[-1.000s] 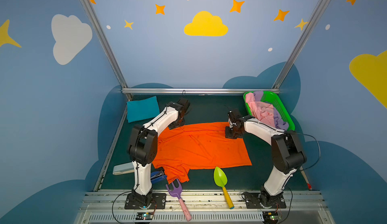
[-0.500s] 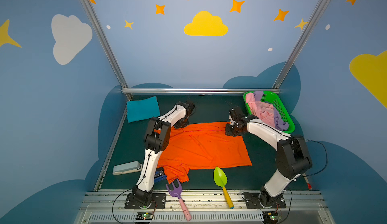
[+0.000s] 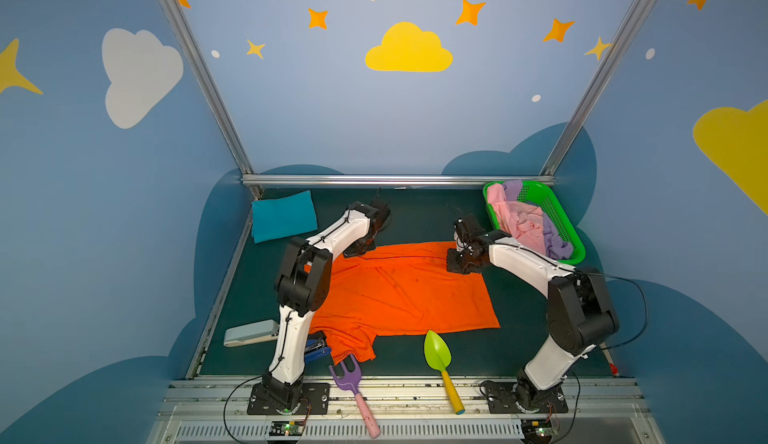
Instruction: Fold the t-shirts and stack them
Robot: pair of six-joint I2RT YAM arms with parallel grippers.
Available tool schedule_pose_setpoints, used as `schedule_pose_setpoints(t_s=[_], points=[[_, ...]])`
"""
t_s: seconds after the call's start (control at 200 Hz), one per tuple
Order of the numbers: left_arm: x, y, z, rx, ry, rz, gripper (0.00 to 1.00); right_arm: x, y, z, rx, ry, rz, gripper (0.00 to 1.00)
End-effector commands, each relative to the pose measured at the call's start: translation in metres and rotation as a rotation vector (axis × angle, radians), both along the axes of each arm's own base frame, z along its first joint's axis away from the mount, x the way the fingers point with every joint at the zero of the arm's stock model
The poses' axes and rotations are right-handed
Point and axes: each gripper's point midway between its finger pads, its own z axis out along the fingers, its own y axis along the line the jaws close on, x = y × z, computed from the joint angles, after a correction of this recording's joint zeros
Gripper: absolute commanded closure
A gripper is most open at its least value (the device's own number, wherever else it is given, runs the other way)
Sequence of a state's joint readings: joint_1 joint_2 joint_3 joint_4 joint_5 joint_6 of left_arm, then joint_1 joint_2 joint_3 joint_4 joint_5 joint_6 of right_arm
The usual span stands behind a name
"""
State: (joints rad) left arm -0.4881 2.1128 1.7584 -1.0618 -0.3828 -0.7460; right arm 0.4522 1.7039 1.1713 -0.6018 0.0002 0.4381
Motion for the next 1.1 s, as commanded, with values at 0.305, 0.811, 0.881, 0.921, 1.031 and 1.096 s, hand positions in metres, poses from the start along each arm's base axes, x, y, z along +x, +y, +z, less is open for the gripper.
schedule_pose_setpoints(t_s=[0.305,0.811,0.881,0.921,1.031,1.096], points=[[-0.096,-0.038,-0.051,0.050,0.156,0.003,0.94,-0.015,-0.001,0.024,0.009,-0.043,0.030,1.00],[-0.072,-0.018,0.049,0.066,-0.202,0.039,0.35,-0.022,-0.007,0.030,-0.018,-0.055,0.046,1.00],[-0.060,-0.003,0.043,0.026,-0.183,0.075,0.35,-0.022,-0.008,0.029,-0.019,-0.056,0.043,1.00],[-0.052,0.006,0.036,0.009,-0.157,0.098,0.35,-0.023,-0.009,0.028,-0.023,-0.054,0.044,1.00],[-0.034,0.013,0.012,-0.025,-0.093,0.108,0.33,-0.023,-0.012,0.029,-0.037,-0.059,0.042,1.00],[-0.025,0.012,-0.002,-0.040,-0.051,0.109,0.31,-0.022,-0.013,0.031,-0.046,-0.064,0.040,1.00]])
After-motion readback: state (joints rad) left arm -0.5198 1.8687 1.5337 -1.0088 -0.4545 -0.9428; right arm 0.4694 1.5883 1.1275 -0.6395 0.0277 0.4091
